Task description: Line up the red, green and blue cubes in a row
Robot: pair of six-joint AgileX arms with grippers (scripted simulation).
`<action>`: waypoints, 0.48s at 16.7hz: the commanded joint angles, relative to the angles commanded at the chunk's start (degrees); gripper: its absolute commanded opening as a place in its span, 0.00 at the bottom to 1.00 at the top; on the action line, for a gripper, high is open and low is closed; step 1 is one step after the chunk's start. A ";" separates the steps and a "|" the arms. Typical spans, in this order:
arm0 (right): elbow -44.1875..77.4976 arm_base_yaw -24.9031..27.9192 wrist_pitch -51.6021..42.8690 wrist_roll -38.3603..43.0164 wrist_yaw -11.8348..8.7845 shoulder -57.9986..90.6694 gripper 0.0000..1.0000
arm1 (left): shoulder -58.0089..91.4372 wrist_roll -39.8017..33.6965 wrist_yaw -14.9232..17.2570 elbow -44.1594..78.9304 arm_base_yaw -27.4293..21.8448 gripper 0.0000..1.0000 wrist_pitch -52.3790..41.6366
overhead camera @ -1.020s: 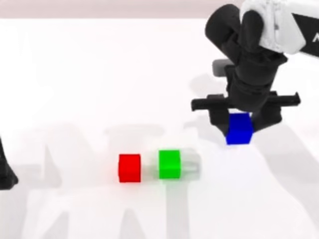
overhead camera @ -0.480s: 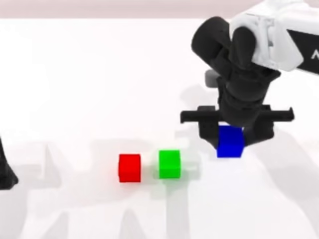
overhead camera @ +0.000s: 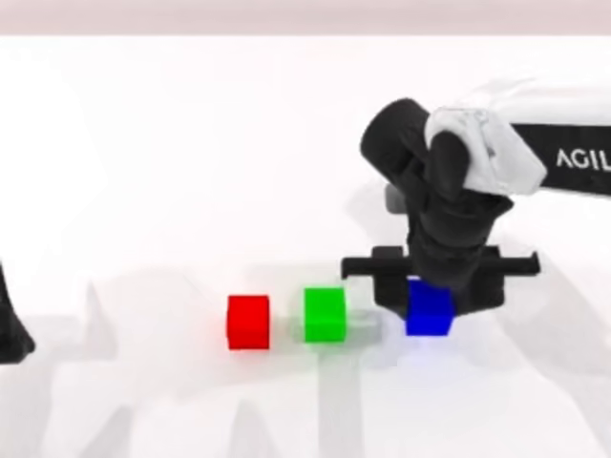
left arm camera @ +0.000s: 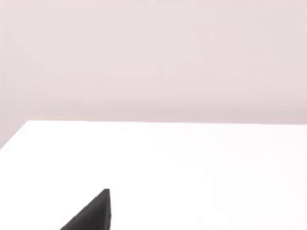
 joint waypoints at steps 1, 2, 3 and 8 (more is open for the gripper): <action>-0.36 0.03 0.39 0.01 0.01 0.19 0.00 | 0.00 0.00 0.00 0.00 0.00 1.00 0.00; -0.36 0.03 0.39 0.01 0.01 0.19 0.00 | 0.00 0.00 0.00 0.00 0.00 1.00 0.00; -0.36 0.03 0.39 0.01 0.01 0.19 0.00 | 0.00 0.00 0.00 0.00 0.00 1.00 0.00; -0.36 0.03 0.39 0.01 0.01 0.19 0.30 | 0.00 0.00 0.00 0.00 0.00 1.00 0.00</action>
